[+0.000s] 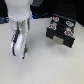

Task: Open the kcup holder, insert the kcup into the holder, and close the kcup holder

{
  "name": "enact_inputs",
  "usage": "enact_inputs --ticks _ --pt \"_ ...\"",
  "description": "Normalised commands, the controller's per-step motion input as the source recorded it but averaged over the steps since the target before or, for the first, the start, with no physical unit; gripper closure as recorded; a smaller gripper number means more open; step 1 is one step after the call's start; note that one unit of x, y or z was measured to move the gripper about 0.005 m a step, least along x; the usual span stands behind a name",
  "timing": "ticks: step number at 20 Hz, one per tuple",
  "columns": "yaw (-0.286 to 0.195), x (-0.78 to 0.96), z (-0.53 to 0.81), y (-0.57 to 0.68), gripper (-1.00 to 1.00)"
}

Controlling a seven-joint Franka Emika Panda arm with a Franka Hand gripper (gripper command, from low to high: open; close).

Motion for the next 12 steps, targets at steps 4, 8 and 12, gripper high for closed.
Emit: enact_inputs --ticks 4,8,12 --pt "-0.046 0.02 0.50 0.18 1.00" --pt "-0.032 0.04 0.67 0.28 1.00" --pt "-0.002 0.07 0.82 0.43 1.00"
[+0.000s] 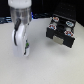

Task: Open the kcup holder, insert the kcup into the holder, and close the kcup holder

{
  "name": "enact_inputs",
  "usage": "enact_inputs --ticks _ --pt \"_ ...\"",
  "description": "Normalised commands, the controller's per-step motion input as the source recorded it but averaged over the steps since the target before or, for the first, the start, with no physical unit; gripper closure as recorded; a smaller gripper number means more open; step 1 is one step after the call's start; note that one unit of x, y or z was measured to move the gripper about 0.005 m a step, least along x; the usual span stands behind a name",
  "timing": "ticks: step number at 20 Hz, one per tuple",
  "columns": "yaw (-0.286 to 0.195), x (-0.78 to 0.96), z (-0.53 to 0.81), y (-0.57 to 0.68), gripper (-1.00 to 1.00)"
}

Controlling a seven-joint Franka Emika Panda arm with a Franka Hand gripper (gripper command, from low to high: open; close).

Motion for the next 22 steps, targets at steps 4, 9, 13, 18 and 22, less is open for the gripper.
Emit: enact_inputs --ticks 4,9,13,18,22 --pt "0.008 0.07 0.76 0.55 1.00" --pt "0.007 0.06 0.68 0.62 1.00" --pt "0.011 0.08 0.58 0.63 1.00" --pt "0.014 0.07 0.51 0.62 1.00" --pt "0.004 0.08 0.45 0.64 1.00"
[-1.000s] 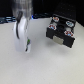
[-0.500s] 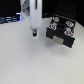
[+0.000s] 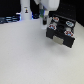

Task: Open the kcup holder, insert the kcup into the holder, and close the kcup holder

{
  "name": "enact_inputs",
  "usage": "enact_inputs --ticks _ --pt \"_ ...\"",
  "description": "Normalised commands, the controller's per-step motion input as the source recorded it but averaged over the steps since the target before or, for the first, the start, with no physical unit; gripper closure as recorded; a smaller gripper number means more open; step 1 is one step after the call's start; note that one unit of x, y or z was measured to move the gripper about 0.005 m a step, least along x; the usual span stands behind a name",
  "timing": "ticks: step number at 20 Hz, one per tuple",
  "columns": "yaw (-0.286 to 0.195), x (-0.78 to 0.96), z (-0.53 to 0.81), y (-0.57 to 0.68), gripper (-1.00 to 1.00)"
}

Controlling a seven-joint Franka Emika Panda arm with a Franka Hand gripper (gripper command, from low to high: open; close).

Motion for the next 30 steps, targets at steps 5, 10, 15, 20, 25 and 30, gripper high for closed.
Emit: enact_inputs --ticks 5,10,15,20,25,30 --pt "0.004 0.09 0.38 0.64 1.00" --pt "0.011 0.06 0.27 0.64 1.00" --pt "0.022 0.08 0.15 0.63 1.00" --pt "0.046 0.03 0.06 0.63 1.00" --pt "0.049 0.04 0.00 0.57 1.00" --pt "0.066 0.08 -0.06 0.43 1.00"
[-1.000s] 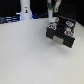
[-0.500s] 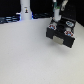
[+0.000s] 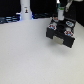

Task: Open the kcup holder, insert the kcup into the holder, and close the kcup holder

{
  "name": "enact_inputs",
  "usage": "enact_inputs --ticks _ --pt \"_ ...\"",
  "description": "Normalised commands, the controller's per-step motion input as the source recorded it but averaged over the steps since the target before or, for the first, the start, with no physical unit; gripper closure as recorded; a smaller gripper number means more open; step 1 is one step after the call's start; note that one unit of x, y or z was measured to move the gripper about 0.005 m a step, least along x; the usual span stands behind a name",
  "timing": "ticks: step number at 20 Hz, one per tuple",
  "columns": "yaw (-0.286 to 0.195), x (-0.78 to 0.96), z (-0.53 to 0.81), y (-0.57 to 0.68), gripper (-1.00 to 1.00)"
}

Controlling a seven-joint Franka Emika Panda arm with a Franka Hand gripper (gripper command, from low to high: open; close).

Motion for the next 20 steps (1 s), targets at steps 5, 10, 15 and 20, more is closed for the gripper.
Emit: enact_inputs --ticks 5,10,15,20 --pt "0.064 0.05 -0.12 0.32 1.00" --pt "0.051 0.06 -0.14 0.28 1.00" --pt "0.010 0.13 -0.05 0.03 1.00" --pt "-0.001 0.41 0.10 -0.19 1.00"
